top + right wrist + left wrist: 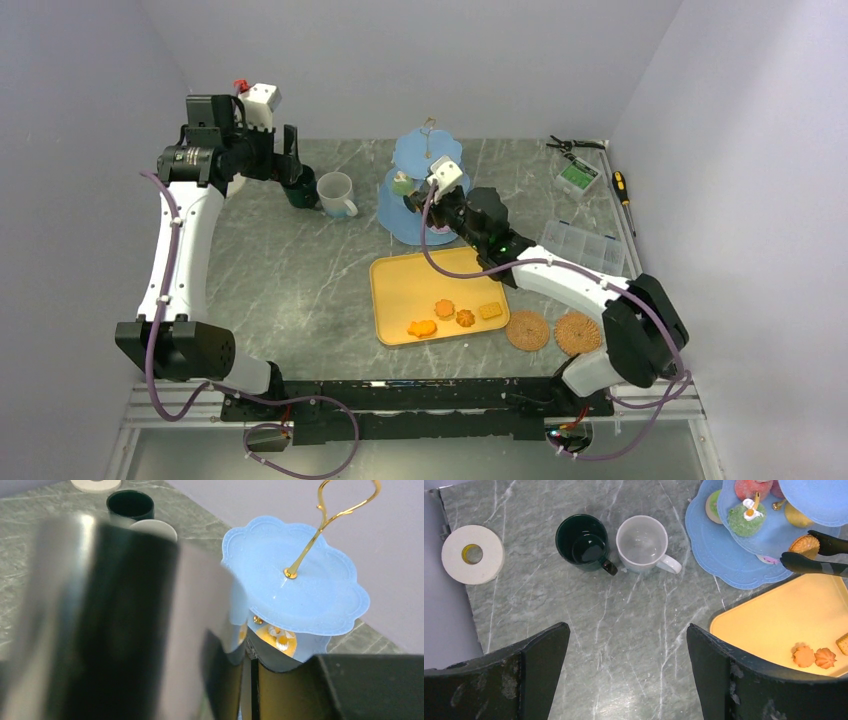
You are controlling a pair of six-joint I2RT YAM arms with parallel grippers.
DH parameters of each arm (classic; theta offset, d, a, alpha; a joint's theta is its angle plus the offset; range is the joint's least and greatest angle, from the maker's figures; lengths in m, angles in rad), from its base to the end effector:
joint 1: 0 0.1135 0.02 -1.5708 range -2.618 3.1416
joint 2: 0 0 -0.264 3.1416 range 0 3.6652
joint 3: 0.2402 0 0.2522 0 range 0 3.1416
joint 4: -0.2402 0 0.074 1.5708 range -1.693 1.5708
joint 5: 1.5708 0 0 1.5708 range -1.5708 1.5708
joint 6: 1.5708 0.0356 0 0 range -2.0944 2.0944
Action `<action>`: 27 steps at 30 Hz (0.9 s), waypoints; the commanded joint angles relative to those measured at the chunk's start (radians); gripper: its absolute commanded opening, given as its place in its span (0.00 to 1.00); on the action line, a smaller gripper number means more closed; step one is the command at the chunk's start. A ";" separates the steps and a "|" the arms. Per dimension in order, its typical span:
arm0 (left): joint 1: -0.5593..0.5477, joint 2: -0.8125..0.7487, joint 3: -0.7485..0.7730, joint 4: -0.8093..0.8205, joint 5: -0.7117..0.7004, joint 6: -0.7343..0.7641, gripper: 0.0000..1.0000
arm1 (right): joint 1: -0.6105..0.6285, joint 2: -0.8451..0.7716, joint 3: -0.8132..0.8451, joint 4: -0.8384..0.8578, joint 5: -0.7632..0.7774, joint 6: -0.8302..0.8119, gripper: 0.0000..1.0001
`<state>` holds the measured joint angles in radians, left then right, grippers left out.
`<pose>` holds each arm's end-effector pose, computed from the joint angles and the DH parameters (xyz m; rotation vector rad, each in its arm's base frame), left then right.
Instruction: Serve the afternoon tea
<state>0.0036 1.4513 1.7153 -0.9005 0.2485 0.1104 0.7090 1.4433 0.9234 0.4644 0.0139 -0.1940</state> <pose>0.2966 -0.0077 0.4330 0.2545 2.1777 -0.2100 0.2571 0.2199 0.2997 -0.7058 1.4804 0.3841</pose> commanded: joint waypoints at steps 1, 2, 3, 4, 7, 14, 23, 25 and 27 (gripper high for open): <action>0.019 -0.032 0.004 0.031 0.023 -0.002 0.93 | -0.019 0.013 0.045 0.115 -0.026 0.000 0.42; 0.018 -0.031 0.004 0.031 0.023 0.000 0.94 | -0.022 0.021 0.043 0.126 -0.020 -0.003 0.42; 0.020 -0.030 0.005 0.029 0.024 -0.001 0.93 | -0.026 0.028 0.037 0.144 -0.016 -0.007 0.42; 0.020 -0.029 0.006 0.029 0.024 -0.002 0.93 | -0.028 0.036 0.030 0.162 -0.005 -0.009 0.42; 0.021 -0.023 0.012 0.026 0.026 -0.004 0.93 | -0.041 0.057 0.023 0.197 0.007 -0.002 0.42; 0.023 -0.017 0.023 0.020 0.026 -0.005 0.93 | -0.054 0.105 0.018 0.232 0.013 0.010 0.45; 0.025 -0.013 0.037 0.007 0.039 -0.003 0.93 | -0.057 0.122 0.013 0.251 0.012 0.025 0.59; 0.025 -0.013 0.041 0.008 0.041 -0.003 0.93 | -0.057 0.117 0.015 0.247 0.012 0.022 0.60; 0.026 -0.015 0.041 0.007 0.046 -0.006 0.93 | -0.056 0.099 0.009 0.246 0.015 0.018 0.60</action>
<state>0.0231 1.4513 1.7157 -0.9031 0.2653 0.1104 0.6559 1.5772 0.9230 0.6266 0.0219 -0.1795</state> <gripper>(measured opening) 0.932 0.599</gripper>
